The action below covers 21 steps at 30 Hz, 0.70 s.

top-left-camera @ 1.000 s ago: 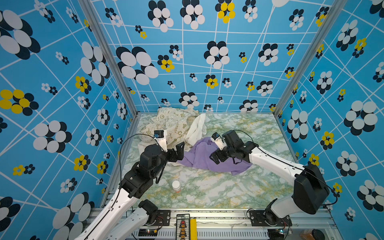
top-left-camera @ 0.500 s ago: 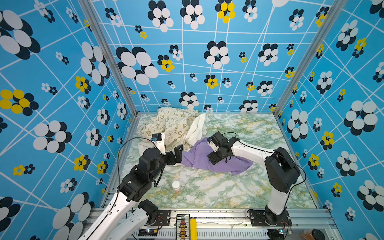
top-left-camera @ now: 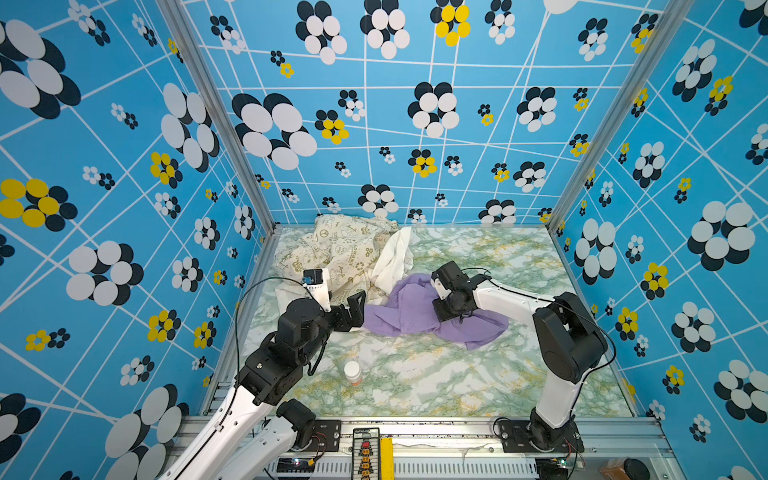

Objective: Pick out a specific cloth from the pile
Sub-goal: 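Grasp the purple shirt with the right gripper while the left gripper releases, then lift the purple shirt with the right gripper toward the far corner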

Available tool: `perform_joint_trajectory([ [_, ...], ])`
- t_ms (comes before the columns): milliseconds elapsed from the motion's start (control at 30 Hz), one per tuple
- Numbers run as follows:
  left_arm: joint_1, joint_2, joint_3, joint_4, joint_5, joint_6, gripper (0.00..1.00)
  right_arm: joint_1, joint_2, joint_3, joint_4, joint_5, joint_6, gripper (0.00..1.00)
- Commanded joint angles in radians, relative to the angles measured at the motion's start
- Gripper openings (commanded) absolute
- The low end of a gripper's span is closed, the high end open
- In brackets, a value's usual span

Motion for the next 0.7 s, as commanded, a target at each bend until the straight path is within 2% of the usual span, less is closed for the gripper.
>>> perform_joint_trajectory([
  [0, 0.010, -0.014, -0.014, 0.022, 0.005, -0.008, 0.99, -0.031, -0.123, -0.004, 0.058, -0.003, 0.008, 0.00],
  [400, 0.011, -0.020, -0.027, 0.036, 0.002, -0.009, 0.99, -0.227, -0.371, 0.155, 0.146, 0.046, -0.027, 0.00],
  [500, 0.011, -0.017, -0.029, 0.044, 0.000, -0.009, 0.99, -0.288, -0.362, 0.244, 0.166, 0.041, -0.036, 0.00],
  [667, 0.011, -0.013, -0.035, 0.056, 0.000, -0.010, 0.99, -0.375, -0.238, 0.548, 0.090, 0.013, -0.037, 0.00],
])
